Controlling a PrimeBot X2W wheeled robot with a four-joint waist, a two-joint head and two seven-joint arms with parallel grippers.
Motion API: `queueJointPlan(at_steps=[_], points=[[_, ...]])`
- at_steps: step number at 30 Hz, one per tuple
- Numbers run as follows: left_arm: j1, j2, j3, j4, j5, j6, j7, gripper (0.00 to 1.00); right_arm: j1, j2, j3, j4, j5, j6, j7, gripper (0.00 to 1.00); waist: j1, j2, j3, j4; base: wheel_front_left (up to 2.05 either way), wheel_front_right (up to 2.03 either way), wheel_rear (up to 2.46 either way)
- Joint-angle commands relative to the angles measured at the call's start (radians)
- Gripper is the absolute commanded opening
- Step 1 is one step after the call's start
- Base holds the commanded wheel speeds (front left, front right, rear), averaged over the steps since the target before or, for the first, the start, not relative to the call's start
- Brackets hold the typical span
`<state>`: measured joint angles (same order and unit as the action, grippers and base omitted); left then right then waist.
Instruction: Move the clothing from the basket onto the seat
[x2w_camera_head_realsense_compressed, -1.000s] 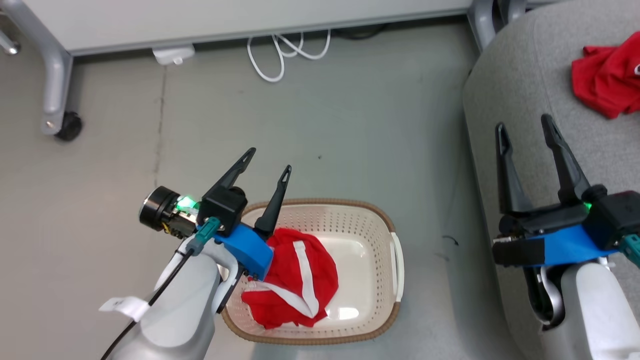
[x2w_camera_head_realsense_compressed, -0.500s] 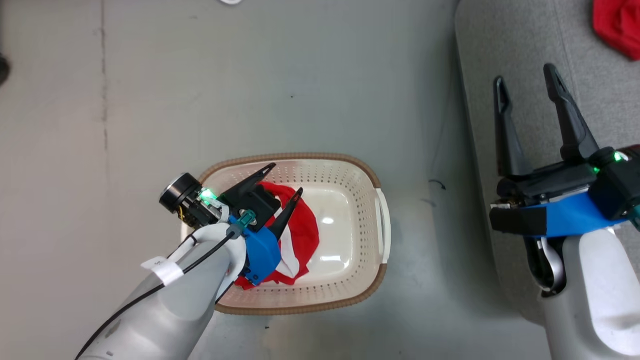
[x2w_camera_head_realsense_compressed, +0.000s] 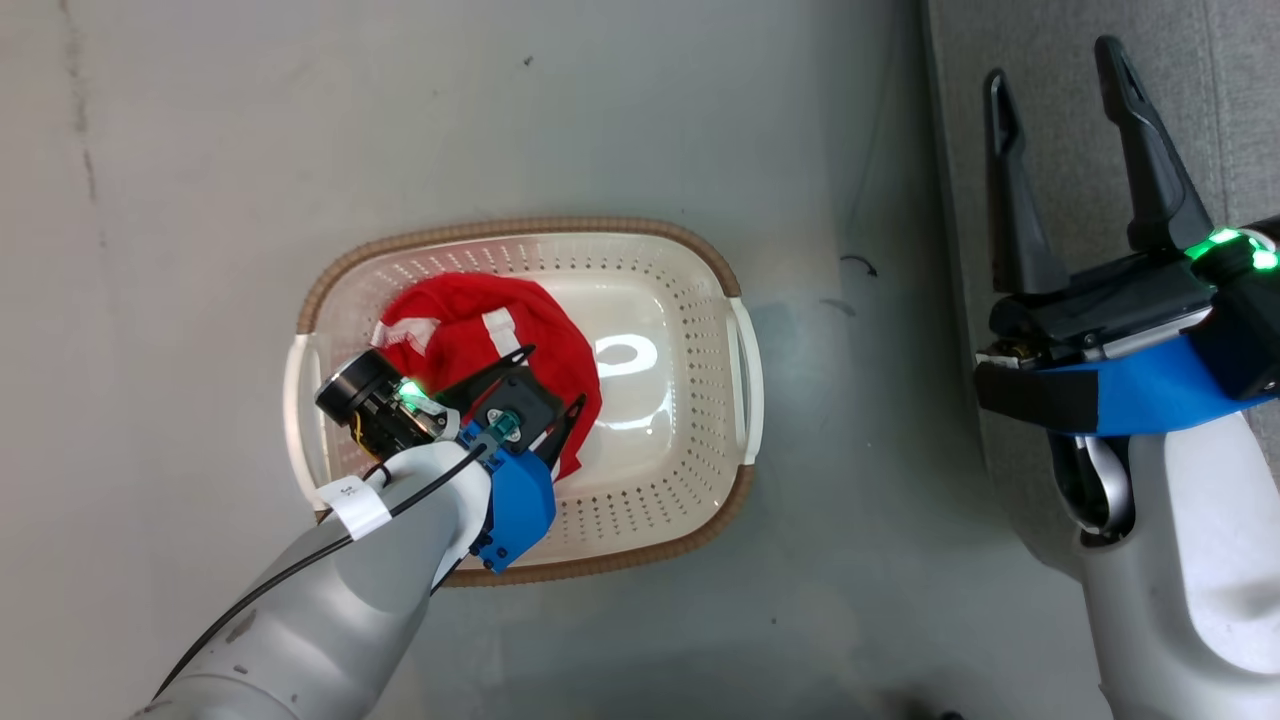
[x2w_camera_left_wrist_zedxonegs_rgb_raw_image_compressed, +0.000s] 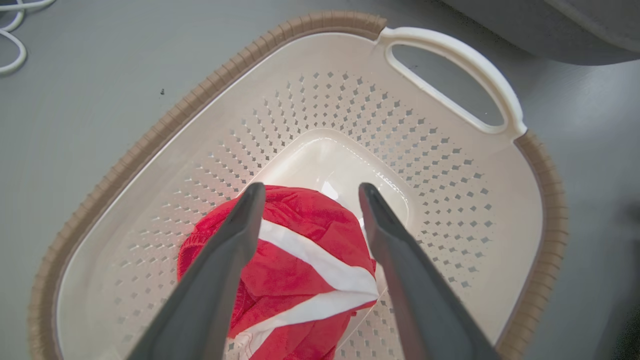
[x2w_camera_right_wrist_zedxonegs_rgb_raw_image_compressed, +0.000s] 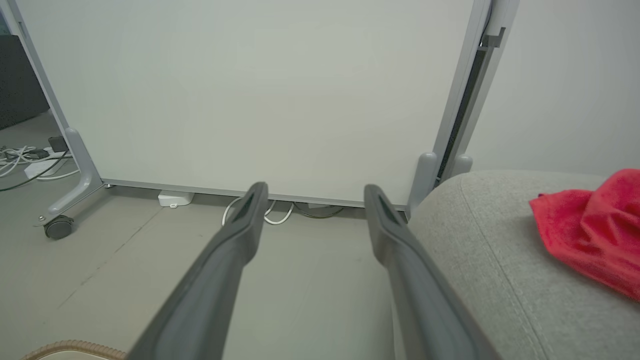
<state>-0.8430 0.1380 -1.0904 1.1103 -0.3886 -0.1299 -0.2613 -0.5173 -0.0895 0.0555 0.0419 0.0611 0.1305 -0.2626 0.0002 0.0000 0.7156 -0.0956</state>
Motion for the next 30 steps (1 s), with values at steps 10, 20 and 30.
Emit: queueJointPlan(at_steps=[10,20,30], points=[[-0.076,-0.006,-0.104,0.091,-0.103,-0.001,0.073,1.0,-0.046,0.004,-0.002,-0.038,-0.014,0.0,-0.003,1.0,-0.0002,0.0,0.121,-0.028,0.0,0.0,0.0],[-0.119,0.004,-0.152,0.086,-0.234,-0.001,0.243,1.0,-0.067,-0.004,-0.002,-0.079,-0.028,0.0,-0.003,1.0,-0.0002,0.0,0.203,-0.035,0.0,0.0,0.0],[-0.185,0.005,-0.169,0.134,-0.273,-0.001,0.32,1.0,-0.071,-0.006,-0.007,-0.13,-0.052,0.0,-0.003,1.0,-0.0002,0.0,0.272,-0.041,0.0,0.0,0.0]])
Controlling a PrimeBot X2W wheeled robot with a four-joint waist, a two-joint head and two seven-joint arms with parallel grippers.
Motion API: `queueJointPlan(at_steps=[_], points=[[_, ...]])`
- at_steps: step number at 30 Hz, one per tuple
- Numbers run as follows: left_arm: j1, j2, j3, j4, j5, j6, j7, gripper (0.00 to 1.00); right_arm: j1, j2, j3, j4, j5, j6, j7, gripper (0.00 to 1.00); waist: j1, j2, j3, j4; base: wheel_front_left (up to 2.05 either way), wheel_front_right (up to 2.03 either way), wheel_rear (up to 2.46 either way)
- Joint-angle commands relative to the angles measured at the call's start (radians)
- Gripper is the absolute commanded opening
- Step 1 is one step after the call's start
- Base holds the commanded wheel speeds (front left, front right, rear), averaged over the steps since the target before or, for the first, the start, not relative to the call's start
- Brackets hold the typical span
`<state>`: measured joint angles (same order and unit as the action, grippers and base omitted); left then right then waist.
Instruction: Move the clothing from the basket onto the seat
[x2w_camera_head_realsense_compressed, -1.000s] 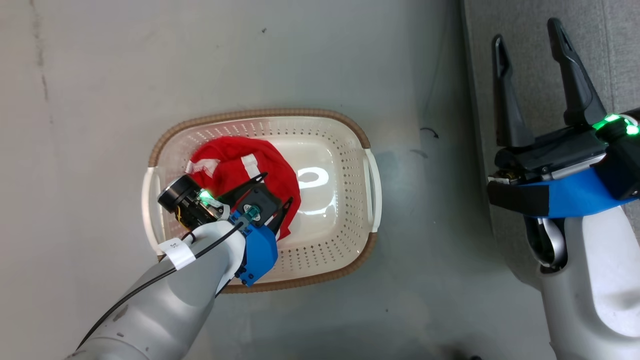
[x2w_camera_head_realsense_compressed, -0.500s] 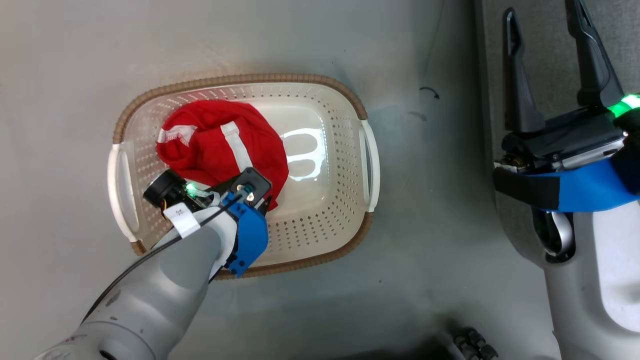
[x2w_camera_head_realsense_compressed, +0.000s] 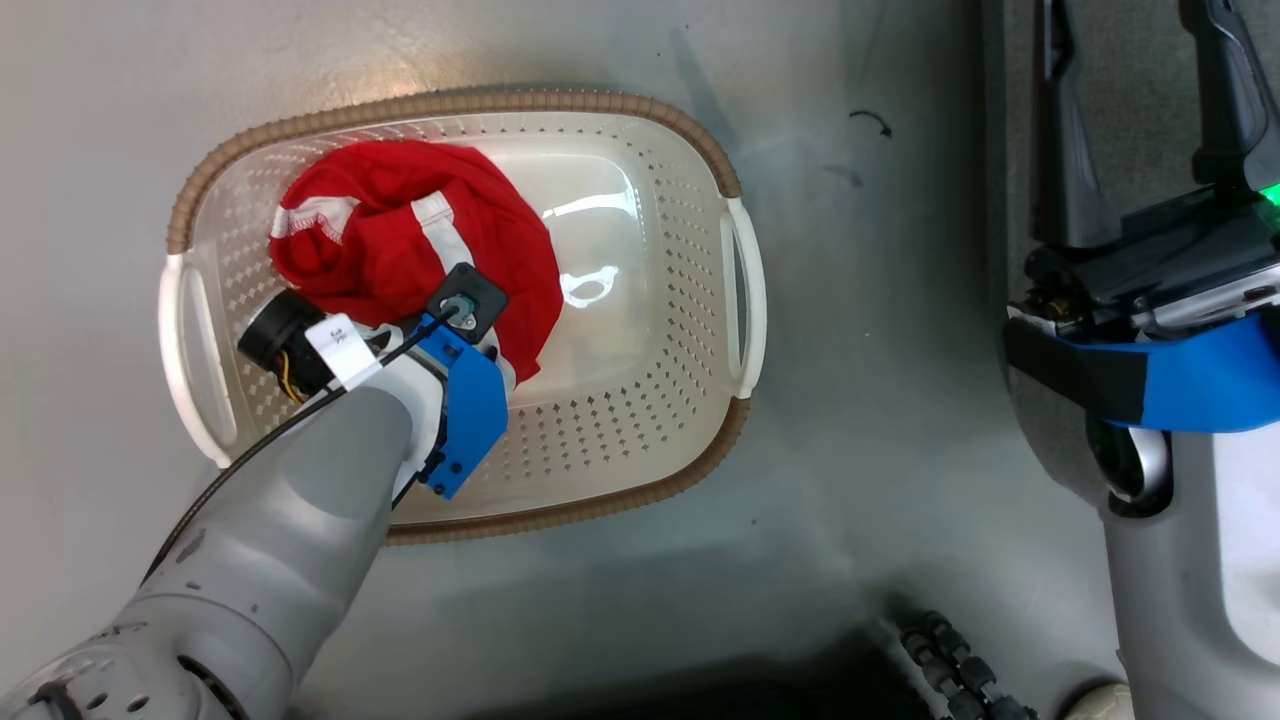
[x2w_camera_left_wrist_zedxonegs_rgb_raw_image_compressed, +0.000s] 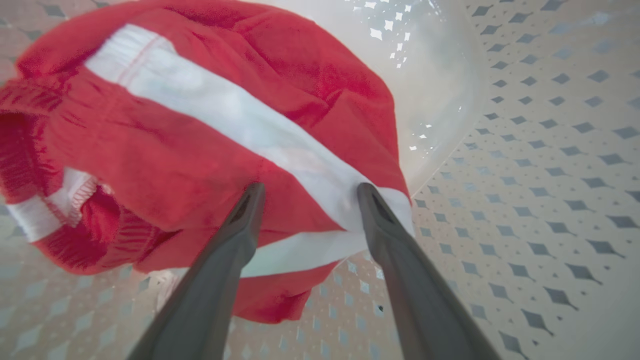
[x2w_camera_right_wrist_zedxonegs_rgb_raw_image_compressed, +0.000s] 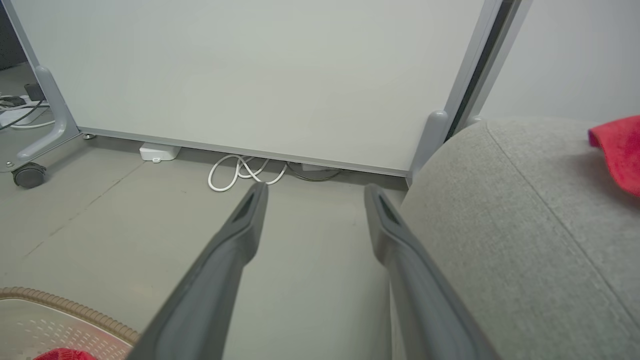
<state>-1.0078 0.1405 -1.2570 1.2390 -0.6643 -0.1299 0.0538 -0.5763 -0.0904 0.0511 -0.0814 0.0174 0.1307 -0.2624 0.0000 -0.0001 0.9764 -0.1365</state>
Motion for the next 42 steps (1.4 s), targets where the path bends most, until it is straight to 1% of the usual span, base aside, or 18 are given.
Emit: queueJointPlan(at_steps=[1,7,9,15,20,22,23,24,28,35,42], points=[[-0.024,0.001,-0.004,0.011,0.006,-0.001,0.014,1.0,-0.011,-0.004,-0.004,-0.012,-0.011,0.0,-0.004,1.0,0.0,0.0001,0.018,-0.001,0.0,0.0,0.0],[-0.053,-0.006,-0.009,0.032,0.016,0.0,0.047,1.0,-0.003,0.003,-0.007,-0.052,-0.02,0.0,-0.004,1.0,0.0,0.0001,0.059,-0.002,0.0,0.0,0.0],[-0.054,-0.01,-0.002,0.038,0.003,0.001,0.059,1.0,0.002,0.006,-0.006,-0.068,-0.023,0.0,-0.004,1.0,0.0,0.0001,0.072,-0.004,0.0,0.0,0.0],[-0.068,-0.032,0.023,0.043,-0.027,0.007,0.034,1.0,0.022,0.014,-0.01,-0.124,-0.029,0.0,-0.004,1.0,0.0,0.0001,0.1,-0.005,0.0,0.0,0.0],[-0.079,-0.04,0.017,0.047,-0.018,0.015,0.019,1.0,0.032,0.018,-0.009,-0.151,-0.035,0.0,-0.004,1.0,0.0,0.0001,0.112,-0.007,0.0,0.0,0.0],[-0.08,-0.041,0.011,0.048,-0.006,0.018,0.038,0.98,0.034,0.02,-0.007,-0.157,-0.039,0.0,-0.004,1.0,0.0,0.0001,0.115,-0.007,0.0,0.0,0.0],[-0.082,-0.04,0.009,0.049,-0.004,0.023,0.039,0.39,0.036,0.02,-0.006,-0.16,-0.041,0.0,-0.004,1.0,0.0,0.0001,0.115,-0.007,0.0,0.0,0.0],[-0.086,-0.039,0.007,0.049,0.0,0.026,0.03,0.0,0.037,0.02,-0.005,-0.162,-0.043,0.0,-0.004,1.0,0.0,0.0001,0.116,-0.007,0.0,0.0,0.0],[-0.093,-0.04,0.002,0.05,0.016,0.032,0.007,0.0,0.034,0.022,-0.005,-0.169,-0.043,0.0,-0.004,1.0,0.0,0.0001,0.112,-0.006,0.0,0.0,0.0],[-0.094,-0.05,0.0,0.05,0.02,0.026,-0.042,0.0,0.026,0.02,-0.01,-0.167,-0.042,0.0,-0.004,1.0,0.0,0.0001,0.09,0.003,0.0,0.0,0.0],[-0.09,-0.066,-0.003,0.049,0.022,0.014,-0.127,0.0,0.022,0.016,-0.017,-0.145,-0.032,0.0,-0.004,1.0,0.0,0.0001,0.033,0.022,0.0,0.0,0.0]])
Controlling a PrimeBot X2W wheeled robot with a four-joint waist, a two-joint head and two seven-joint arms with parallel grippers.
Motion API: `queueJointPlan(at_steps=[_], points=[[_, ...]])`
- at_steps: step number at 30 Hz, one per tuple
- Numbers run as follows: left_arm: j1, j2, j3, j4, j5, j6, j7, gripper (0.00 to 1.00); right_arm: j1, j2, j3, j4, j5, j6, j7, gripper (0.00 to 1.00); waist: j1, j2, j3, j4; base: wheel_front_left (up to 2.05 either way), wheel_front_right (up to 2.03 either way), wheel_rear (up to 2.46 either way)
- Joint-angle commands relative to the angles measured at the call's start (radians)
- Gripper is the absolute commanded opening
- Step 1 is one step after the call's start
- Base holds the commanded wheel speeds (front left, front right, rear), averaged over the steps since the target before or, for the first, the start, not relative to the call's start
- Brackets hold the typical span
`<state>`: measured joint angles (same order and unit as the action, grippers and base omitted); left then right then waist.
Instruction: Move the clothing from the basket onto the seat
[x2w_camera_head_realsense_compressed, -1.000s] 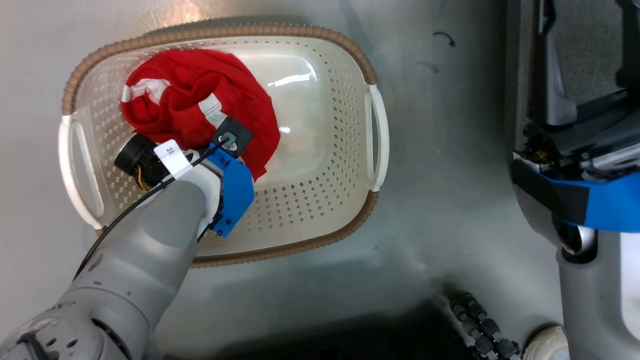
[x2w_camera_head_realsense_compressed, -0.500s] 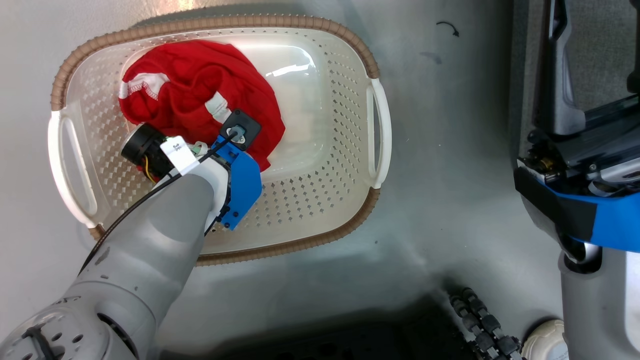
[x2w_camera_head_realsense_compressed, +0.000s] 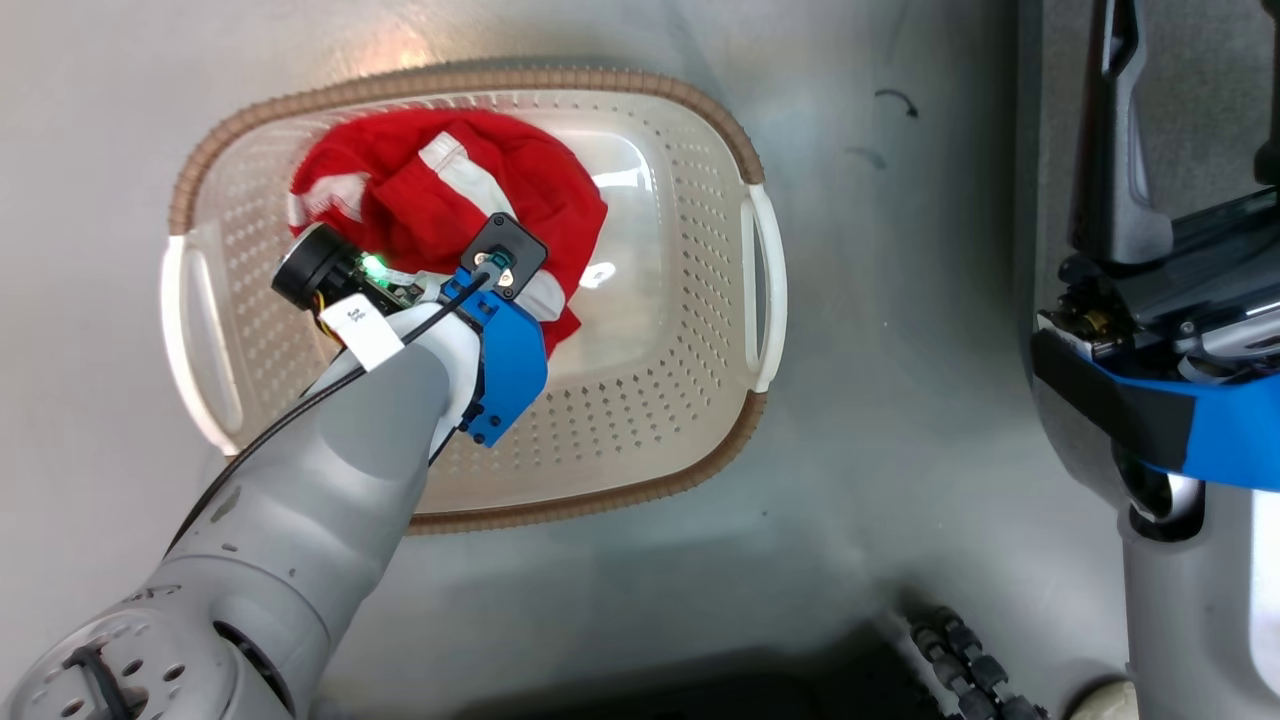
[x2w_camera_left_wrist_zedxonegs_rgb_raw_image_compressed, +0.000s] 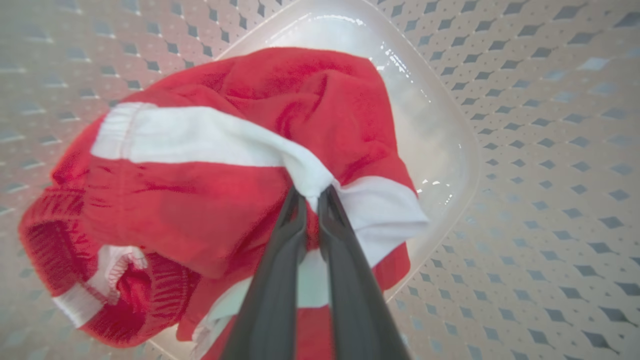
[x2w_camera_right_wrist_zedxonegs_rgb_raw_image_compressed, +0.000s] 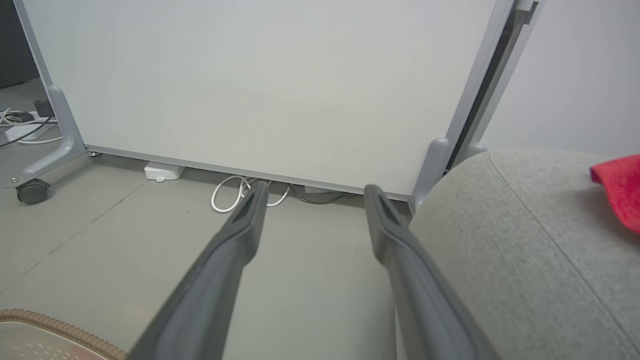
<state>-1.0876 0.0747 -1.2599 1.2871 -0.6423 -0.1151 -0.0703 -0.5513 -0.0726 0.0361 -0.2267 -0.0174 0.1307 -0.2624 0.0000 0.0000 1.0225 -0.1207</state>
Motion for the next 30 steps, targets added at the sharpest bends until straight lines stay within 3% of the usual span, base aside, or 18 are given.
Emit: queueJointPlan(at_steps=[1,15,24,30], points=[[-0.008,-0.002,-0.001,0.001,-0.002,-0.003,-0.014,0.0,-0.003,-0.003,-0.002,0.005,0.004,0.0,-0.004,1.0,0.0,0.0,-0.022,0.009,0.0,0.0,0.0],[0.06,-0.021,0.02,-0.026,-0.063,-0.014,-0.162,0.0,0.046,-0.014,-0.029,0.098,0.028,0.0,-0.004,1.0,0.0,0.0,-0.234,0.049,0.0,0.0,0.0],[0.12,-0.021,0.046,-0.068,-0.1,-0.015,-0.195,0.0,0.105,-0.017,-0.042,0.151,0.036,0.0,-0.004,1.0,0.0,0.0,-0.391,0.077,0.0,0.0,0.0],[0.16,0.009,0.1,-0.156,-0.079,-0.008,-0.196,0.0,0.156,-0.023,-0.057,0.184,0.041,0.0,-0.004,1.0,0.0,0.0,-0.492,0.101,0.0,0.0,0.0]])
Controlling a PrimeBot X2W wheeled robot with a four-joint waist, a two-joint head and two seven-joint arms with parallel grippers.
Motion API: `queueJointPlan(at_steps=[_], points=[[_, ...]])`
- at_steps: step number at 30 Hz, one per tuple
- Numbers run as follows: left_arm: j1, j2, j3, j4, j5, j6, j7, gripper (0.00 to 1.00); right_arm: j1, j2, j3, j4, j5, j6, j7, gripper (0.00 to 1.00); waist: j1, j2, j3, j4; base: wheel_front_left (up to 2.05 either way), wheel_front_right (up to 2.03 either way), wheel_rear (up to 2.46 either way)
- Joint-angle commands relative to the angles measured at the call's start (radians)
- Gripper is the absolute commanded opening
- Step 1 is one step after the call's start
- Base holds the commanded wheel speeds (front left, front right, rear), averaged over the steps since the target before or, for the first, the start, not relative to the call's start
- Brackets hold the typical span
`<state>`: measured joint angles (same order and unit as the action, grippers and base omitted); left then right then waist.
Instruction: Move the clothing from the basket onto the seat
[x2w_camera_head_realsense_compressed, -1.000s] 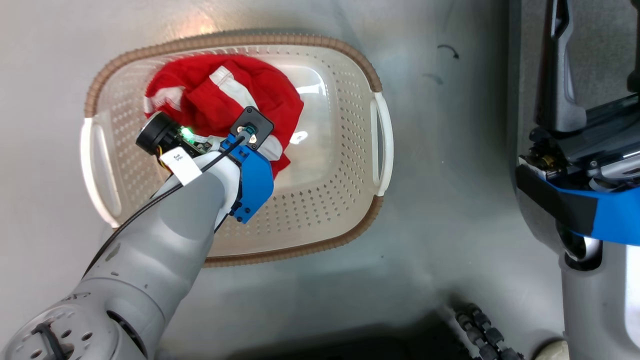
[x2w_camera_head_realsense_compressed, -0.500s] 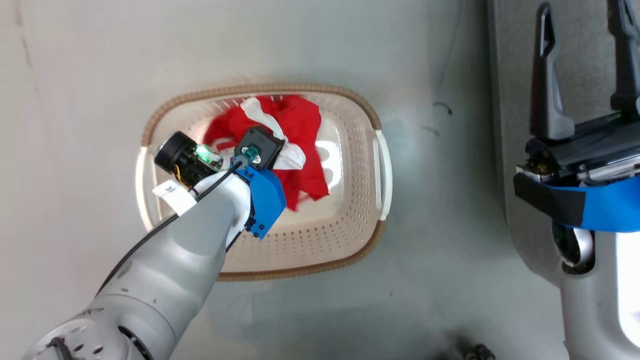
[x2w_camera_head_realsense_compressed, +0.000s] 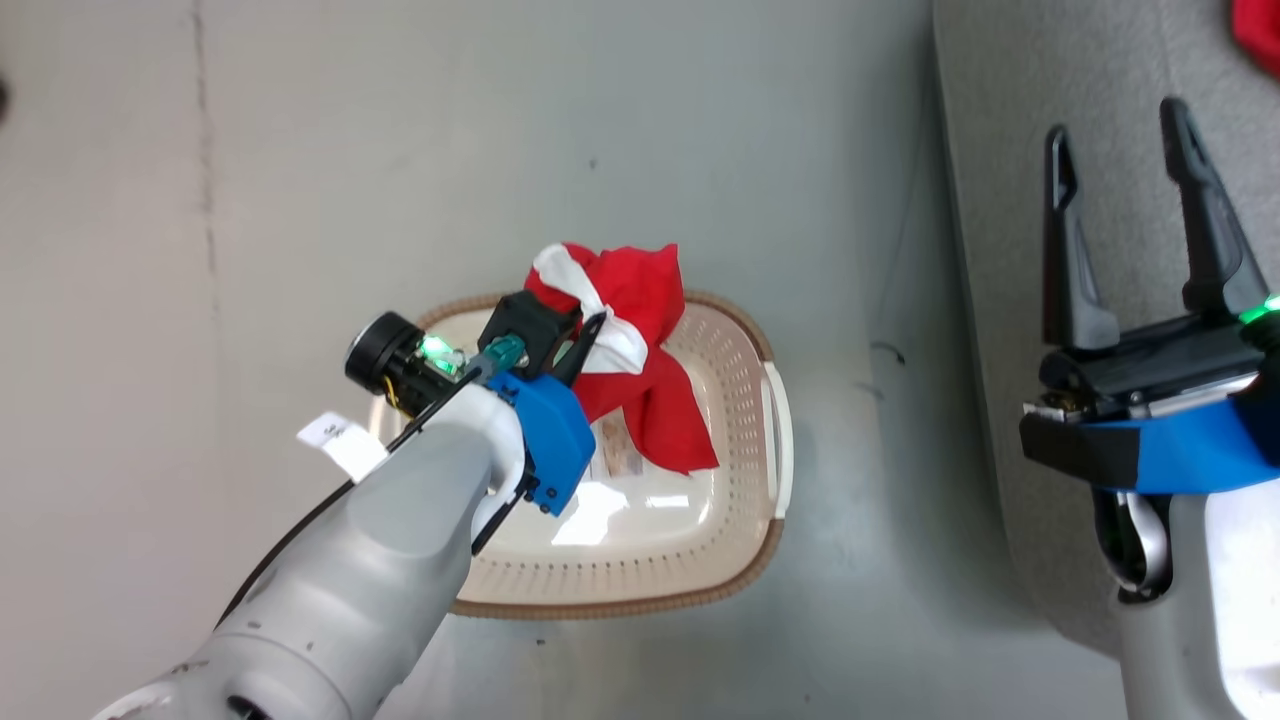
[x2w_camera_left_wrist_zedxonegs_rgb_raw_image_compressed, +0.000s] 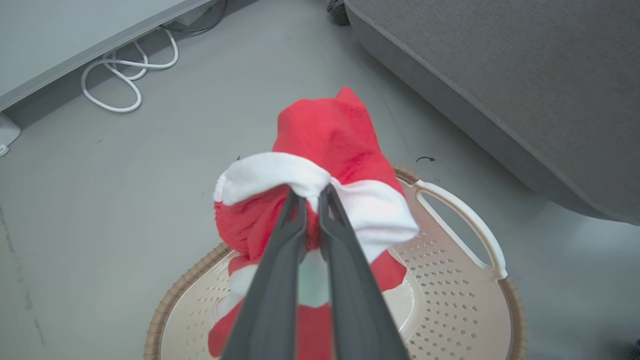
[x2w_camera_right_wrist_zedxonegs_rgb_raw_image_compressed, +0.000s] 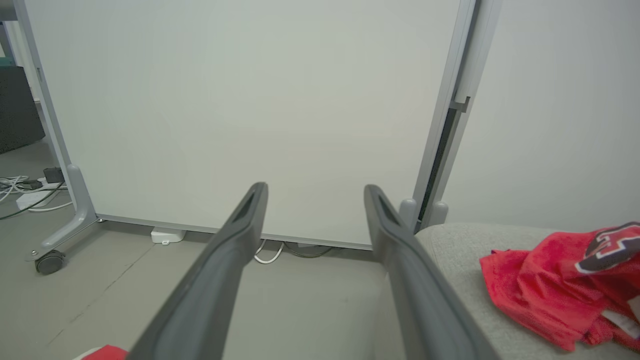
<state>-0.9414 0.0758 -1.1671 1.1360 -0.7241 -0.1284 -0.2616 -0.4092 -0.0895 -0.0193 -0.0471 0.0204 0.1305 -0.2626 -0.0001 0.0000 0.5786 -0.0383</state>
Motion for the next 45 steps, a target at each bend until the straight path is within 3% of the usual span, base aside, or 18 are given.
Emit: queueJointPlan(at_steps=[1,13,24,45], points=[[0.019,0.012,0.018,-0.021,0.009,0.009,-0.004,0.0,0.02,-0.006,-0.003,0.01,0.005,0.0,-0.004,1.0,0.0001,0.0,-0.063,0.022,0.0,0.0,0.0],[0.112,0.066,0.189,-0.197,0.097,0.037,-0.005,0.0,0.106,-0.003,-0.014,0.058,0.017,0.0,-0.004,1.0,0.0001,0.0,-0.228,0.046,0.0,0.0,0.0],[0.156,0.071,0.349,-0.346,0.181,0.033,-0.005,0.0,0.154,0.008,-0.004,0.082,0.025,0.0,-0.004,1.0,0.0001,0.0,-0.326,0.049,0.0,0.0,0.0],[0.149,0.063,0.482,-0.574,0.276,0.019,-0.005,0.0,0.235,0.023,-0.004,0.1,0.035,0.0,-0.003,1.0,0.0001,0.0,-0.438,0.07,0.0,0.0,0.0]])
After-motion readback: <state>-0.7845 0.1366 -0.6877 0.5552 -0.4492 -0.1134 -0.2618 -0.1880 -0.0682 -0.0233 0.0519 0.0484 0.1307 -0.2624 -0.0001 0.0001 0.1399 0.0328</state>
